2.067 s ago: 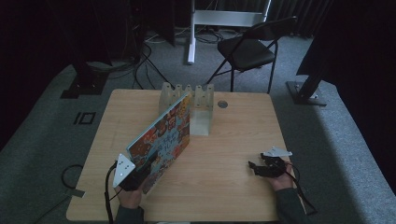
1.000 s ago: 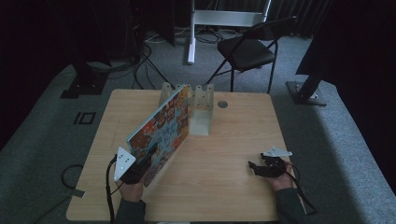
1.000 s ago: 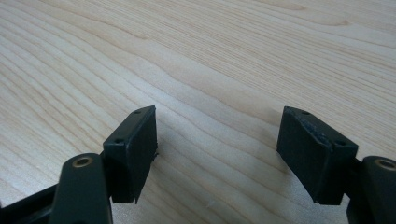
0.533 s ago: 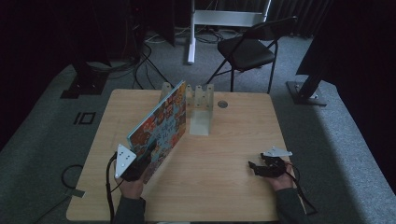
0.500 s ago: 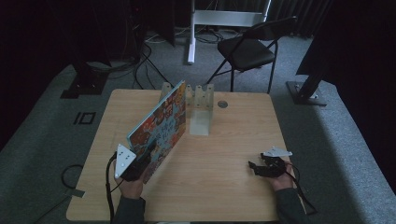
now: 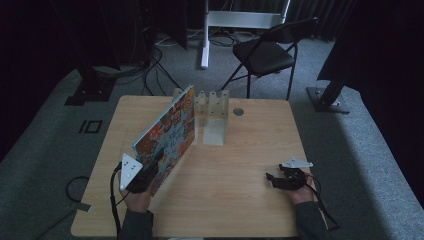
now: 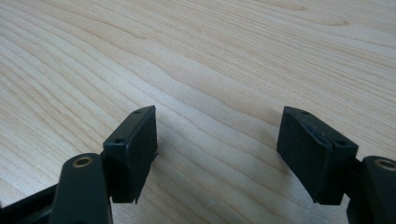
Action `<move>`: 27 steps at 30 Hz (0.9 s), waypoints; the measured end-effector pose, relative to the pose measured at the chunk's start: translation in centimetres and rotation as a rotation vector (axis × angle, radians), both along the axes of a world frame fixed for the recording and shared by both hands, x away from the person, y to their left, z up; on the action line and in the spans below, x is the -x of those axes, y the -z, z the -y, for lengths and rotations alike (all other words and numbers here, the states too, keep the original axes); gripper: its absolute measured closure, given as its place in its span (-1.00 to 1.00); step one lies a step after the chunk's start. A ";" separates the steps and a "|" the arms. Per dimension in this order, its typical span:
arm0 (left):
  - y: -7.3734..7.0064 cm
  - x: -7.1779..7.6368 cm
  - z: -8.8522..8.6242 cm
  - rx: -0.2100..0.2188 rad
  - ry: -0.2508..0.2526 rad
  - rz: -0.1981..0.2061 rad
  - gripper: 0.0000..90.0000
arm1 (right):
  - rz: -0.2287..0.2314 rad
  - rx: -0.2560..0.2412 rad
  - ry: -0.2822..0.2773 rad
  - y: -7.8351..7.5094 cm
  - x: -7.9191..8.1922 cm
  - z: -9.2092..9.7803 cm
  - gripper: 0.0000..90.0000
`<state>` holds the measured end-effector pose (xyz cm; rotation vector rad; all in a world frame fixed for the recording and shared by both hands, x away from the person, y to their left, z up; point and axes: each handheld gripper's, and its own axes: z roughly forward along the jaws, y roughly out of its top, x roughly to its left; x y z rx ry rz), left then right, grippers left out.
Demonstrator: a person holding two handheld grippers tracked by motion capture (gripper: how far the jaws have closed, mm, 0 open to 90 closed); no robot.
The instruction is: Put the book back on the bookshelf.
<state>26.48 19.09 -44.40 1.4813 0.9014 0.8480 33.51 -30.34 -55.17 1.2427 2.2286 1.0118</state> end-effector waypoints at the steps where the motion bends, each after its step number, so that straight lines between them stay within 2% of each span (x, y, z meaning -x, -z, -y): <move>1: 0.0 0.0 0.0 0.000 -0.003 0.000 0.80 | 0.000 0.000 0.000 0.0 0.0 0.0 -0.37; 13: 0.0 -0.5 0.0 0.007 -0.030 -0.004 0.80 | 0.000 -0.001 0.000 0.0 0.0 0.0 -0.37; 21: 0.2 -0.9 0.5 -0.013 -0.048 -0.007 0.80 | -0.001 -0.001 0.000 0.0 0.0 0.0 -0.37; 27: 0.5 -1.3 0.8 -0.011 -0.061 -0.013 0.80 | -0.001 -0.001 0.000 0.0 0.0 0.0 -0.37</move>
